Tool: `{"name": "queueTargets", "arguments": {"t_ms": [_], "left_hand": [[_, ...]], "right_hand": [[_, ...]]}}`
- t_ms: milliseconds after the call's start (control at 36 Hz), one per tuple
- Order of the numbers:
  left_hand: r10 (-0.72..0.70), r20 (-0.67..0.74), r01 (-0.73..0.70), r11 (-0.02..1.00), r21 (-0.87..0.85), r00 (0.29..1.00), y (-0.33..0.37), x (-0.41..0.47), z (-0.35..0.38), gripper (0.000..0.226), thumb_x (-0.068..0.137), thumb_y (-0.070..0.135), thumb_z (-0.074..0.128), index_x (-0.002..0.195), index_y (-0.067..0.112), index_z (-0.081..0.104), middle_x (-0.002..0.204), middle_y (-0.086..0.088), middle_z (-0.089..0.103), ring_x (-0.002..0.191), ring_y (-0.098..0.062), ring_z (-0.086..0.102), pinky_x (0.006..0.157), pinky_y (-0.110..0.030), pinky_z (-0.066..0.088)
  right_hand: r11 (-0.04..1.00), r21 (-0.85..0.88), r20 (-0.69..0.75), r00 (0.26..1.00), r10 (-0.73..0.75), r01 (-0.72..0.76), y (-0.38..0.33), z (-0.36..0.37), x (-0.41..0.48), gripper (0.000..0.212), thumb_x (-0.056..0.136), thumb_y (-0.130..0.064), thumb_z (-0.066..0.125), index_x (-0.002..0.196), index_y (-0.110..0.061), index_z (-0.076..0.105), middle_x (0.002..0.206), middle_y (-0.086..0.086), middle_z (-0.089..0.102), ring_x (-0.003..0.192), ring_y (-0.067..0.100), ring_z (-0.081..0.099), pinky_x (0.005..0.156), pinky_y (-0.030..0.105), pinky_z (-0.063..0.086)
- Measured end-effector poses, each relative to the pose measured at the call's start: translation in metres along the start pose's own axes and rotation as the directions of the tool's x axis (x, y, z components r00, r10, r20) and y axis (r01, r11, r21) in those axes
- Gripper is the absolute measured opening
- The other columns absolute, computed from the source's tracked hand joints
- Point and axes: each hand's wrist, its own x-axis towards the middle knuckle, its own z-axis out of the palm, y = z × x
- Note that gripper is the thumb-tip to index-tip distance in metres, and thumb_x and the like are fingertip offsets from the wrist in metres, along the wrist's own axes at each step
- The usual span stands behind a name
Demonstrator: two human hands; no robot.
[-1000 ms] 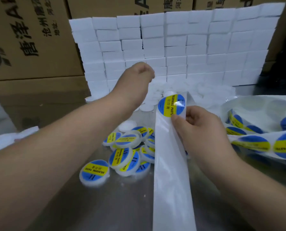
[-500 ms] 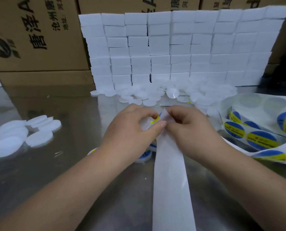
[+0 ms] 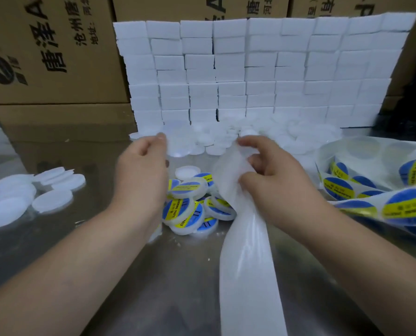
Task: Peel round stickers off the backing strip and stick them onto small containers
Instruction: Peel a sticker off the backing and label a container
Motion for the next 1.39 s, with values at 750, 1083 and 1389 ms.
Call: {"name": "queueTargets", "arguments": {"t_ms": [750,1083,1389], "left_hand": [[0.472,0.271,-0.544,0.746,0.384,0.839,-0.001,-0.017,-0.004,0.024,0.064,0.059,0.062,0.068,0.044,0.044,0.08,0.023,0.045,0.079,0.003,0.037,0.064,-0.001,0.029],[0.372,0.381,-0.524,0.71,0.47,0.846,-0.004,-0.016,0.0,0.032,0.064,0.048,0.067,0.075,0.04,0.038,0.082,0.02,0.038,0.073,0.0,0.031,0.058,-0.022,0.024],[0.315,0.423,-0.502,0.728,0.466,0.849,-0.004,-0.017,0.0,0.036,0.069,0.038,0.068,0.078,0.041,0.033,0.085,0.022,0.037,0.075,0.003,0.047,0.063,0.0,0.031]], "right_hand": [[0.954,0.198,-0.001,0.973,0.229,-0.225,-0.008,-0.006,0.003,0.034,0.08,-0.043,0.055,0.054,-0.027,0.071,0.062,-0.01,0.07,0.058,-0.002,0.061,0.064,0.02,0.044],[0.98,0.023,-0.097,0.975,0.201,-0.2,-0.004,-0.004,0.003,0.02,0.078,-0.022,0.06,0.061,-0.013,0.065,0.066,0.016,0.06,0.05,0.008,0.04,0.048,0.022,0.034],[0.983,-0.076,-0.136,0.979,0.153,-0.165,0.002,0.0,0.002,0.021,0.081,-0.026,0.062,0.062,-0.017,0.066,0.071,0.003,0.064,0.048,0.003,0.041,0.041,0.013,0.031]]}}
